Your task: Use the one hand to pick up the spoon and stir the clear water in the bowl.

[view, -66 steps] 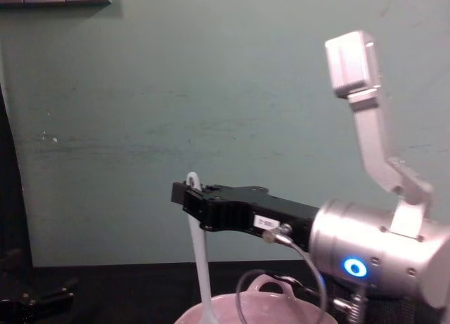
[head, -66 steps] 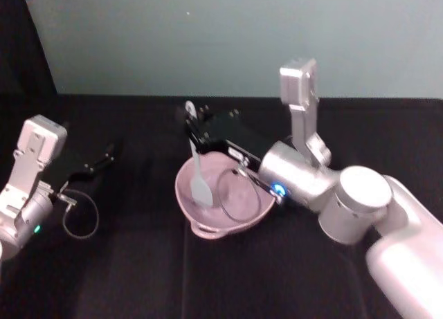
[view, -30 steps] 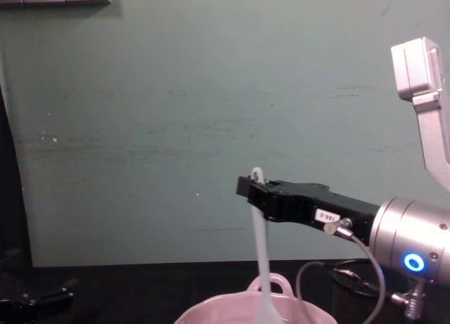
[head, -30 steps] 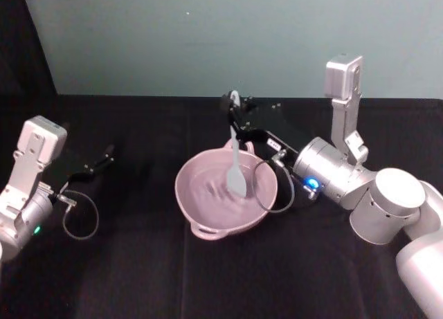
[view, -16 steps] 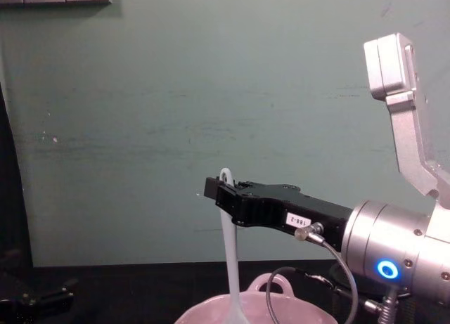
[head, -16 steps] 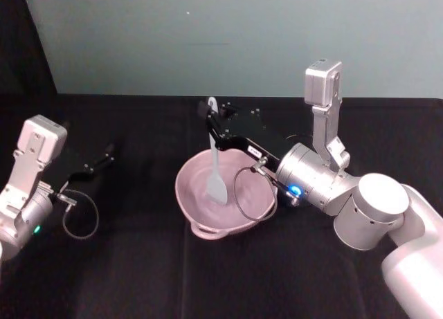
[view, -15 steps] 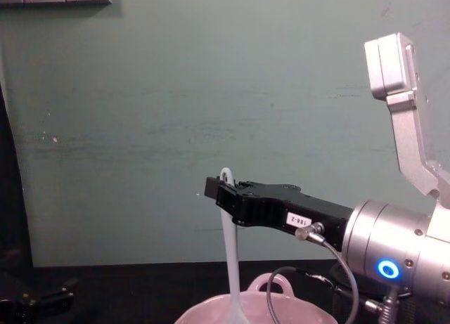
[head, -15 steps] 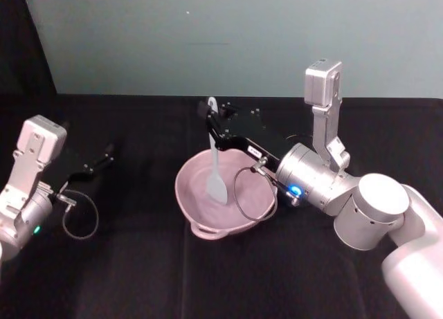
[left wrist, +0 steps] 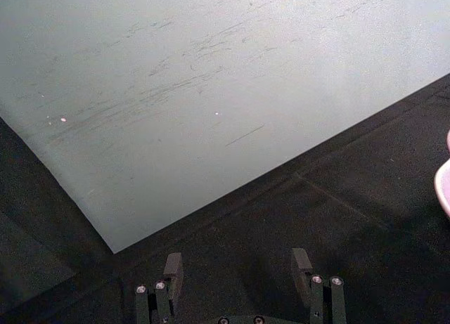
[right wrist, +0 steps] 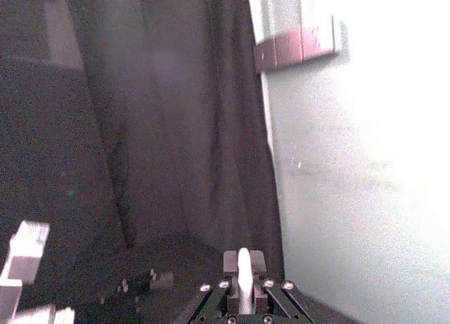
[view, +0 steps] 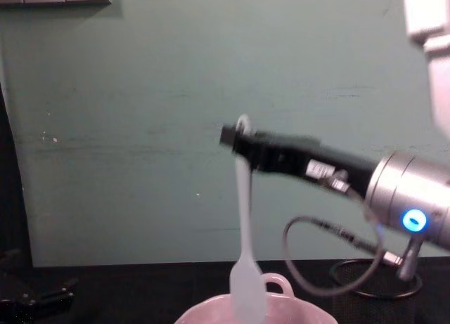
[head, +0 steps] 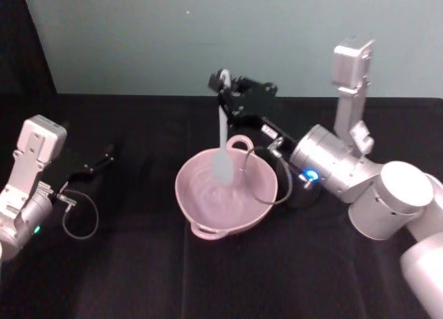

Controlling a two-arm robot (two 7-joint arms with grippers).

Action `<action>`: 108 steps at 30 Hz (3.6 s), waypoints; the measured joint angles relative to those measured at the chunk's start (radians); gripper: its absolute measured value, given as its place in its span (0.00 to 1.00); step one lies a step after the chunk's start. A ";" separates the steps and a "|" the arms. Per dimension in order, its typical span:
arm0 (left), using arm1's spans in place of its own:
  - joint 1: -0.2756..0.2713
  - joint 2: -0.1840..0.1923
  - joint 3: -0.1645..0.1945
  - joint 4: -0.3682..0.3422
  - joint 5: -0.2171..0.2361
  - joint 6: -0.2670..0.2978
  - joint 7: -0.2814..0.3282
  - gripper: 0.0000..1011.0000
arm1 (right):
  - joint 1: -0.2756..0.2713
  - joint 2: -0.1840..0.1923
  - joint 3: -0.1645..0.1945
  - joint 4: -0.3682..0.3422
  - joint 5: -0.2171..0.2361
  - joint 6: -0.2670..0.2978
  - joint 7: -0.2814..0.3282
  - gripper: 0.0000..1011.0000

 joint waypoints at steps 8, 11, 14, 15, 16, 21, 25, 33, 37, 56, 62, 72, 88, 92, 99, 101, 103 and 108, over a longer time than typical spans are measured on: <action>0.000 0.000 0.000 0.000 0.000 0.000 0.000 1.00 | -0.036 0.061 0.074 -0.132 0.023 -0.014 -0.038 0.11; 0.000 0.000 0.000 0.000 0.000 0.000 0.000 1.00 | -0.055 0.084 0.108 -0.169 0.030 -0.018 -0.055 0.11; 0.000 0.000 0.000 0.000 0.000 0.000 0.000 1.00 | -0.078 0.103 0.144 -0.192 0.042 -0.026 -0.069 0.11; 0.000 0.000 0.000 0.000 0.000 0.000 0.000 1.00 | -0.089 0.109 0.160 -0.195 0.051 -0.032 -0.073 0.11; 0.000 0.000 0.000 0.000 0.000 0.000 0.000 1.00 | -0.095 0.111 0.169 -0.195 0.055 -0.035 -0.076 0.11; 0.000 0.000 0.000 0.000 0.000 0.000 0.000 1.00 | -0.122 0.116 0.206 -0.176 0.075 -0.049 -0.087 0.11; 0.000 0.000 0.000 0.000 0.000 0.000 0.000 1.00 | -0.139 0.110 0.232 -0.136 0.093 -0.062 -0.093 0.11; 0.000 0.000 0.000 0.000 0.000 0.000 0.000 1.00 | -0.144 0.075 0.273 -0.029 0.203 -0.072 -0.050 0.11; 0.000 0.000 0.000 0.000 0.000 0.000 0.000 1.00 | -0.143 0.061 0.287 0.046 0.282 -0.051 -0.017 0.11; 0.000 0.000 0.000 0.000 0.000 0.000 0.000 1.00 | -0.104 0.041 0.297 0.220 0.518 0.053 0.070 0.11; 0.000 0.000 0.000 0.000 0.000 0.000 0.000 1.00 | -0.099 0.045 0.281 0.232 0.528 0.047 0.060 0.11; 0.000 0.000 0.000 0.000 0.000 0.000 0.000 1.00 | -0.092 0.060 0.251 0.240 0.528 0.032 0.037 0.11; 0.000 0.000 0.000 0.000 0.000 0.000 0.000 1.00 | -0.089 0.074 0.227 0.244 0.539 0.029 0.015 0.55; 0.000 0.000 0.000 0.000 0.000 0.000 0.000 1.00 | -0.100 0.075 0.228 0.237 0.549 0.029 0.014 0.65; 0.000 0.000 0.000 0.000 0.000 0.000 0.000 1.00 | -0.156 0.093 0.228 0.160 0.557 0.027 -0.010 0.84; 0.000 0.000 0.000 0.000 0.000 0.000 0.000 1.00 | -0.186 0.105 0.233 0.121 0.562 0.026 -0.019 0.91; 0.000 0.000 0.000 0.000 0.000 0.000 0.000 1.00 | -0.222 0.120 0.241 0.075 0.569 0.024 -0.030 0.97; 0.000 0.000 0.000 0.000 0.000 0.000 0.000 1.00 | -0.297 0.158 0.259 -0.015 0.587 0.033 -0.065 0.99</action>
